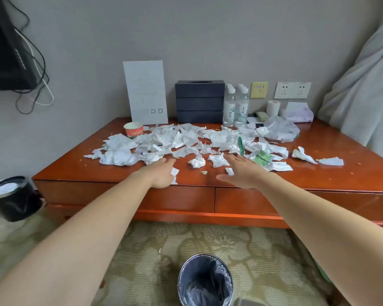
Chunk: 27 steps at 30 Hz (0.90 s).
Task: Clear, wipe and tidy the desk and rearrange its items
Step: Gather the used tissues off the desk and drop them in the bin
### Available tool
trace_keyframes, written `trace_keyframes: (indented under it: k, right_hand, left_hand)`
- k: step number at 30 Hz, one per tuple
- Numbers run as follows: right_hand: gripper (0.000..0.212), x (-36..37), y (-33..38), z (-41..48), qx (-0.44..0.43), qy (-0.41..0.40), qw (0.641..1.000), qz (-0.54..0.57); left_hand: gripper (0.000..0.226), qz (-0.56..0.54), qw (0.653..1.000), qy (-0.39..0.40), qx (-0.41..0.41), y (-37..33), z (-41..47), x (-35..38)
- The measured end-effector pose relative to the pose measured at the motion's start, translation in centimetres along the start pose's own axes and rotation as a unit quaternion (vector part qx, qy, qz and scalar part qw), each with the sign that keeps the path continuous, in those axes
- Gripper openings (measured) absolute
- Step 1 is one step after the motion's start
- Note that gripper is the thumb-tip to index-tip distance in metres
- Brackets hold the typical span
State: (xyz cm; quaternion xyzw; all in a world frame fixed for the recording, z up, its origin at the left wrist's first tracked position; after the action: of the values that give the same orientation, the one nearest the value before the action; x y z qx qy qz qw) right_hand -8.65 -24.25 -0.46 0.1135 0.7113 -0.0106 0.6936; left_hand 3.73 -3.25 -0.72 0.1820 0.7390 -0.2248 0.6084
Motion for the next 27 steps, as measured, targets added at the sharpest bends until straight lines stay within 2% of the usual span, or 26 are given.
trace_keyframes:
  k: [8,14,17,20,23,27]
  right_hand:
    - [0.053,0.6,0.4,8.0,-0.013,-0.005,1.000,0.024]
    - [0.050,2.5,1.1,11.0,-0.004,-0.010,0.998,0.070]
    - [0.039,2.6,1.8,11.7,0.019,-0.041,0.996,0.083]
    - [0.020,2.2,1.7,11.9,0.051,-0.077,0.990,0.110]
    - [0.025,1.8,0.5,12.0,0.080,-0.113,0.981,0.135]
    - [0.016,0.3,-0.1,11.2,0.056,-0.144,0.968,0.196]
  left_hand:
    - [0.056,0.011,0.999,0.036,-0.015,2.1,5.3,1.4]
    - [0.053,0.010,0.999,-0.033,0.010,2.1,7.4,0.8]
    - [0.051,-0.020,0.998,-0.061,0.011,2.0,7.4,0.5]
    - [0.041,-0.043,0.998,-0.043,0.021,2.2,7.4,0.7]
    - [0.036,-0.068,0.996,-0.051,0.025,2.5,7.3,0.9]
    - [0.033,-0.094,0.992,-0.083,0.017,2.5,7.0,1.4]
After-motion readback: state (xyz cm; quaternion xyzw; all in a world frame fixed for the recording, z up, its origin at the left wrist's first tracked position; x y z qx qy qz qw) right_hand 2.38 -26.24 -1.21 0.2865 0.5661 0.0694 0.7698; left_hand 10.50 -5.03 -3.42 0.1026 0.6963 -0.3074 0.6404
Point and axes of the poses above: each hand's wrist, its own z-axis towards the middle knuckle, its own x-axis out of the palm, y = z × x, the point moved 5 cm from there along z, towards the middle knuckle, and after that the axes turned 7 degrees about -x, right-handed, at the moved point
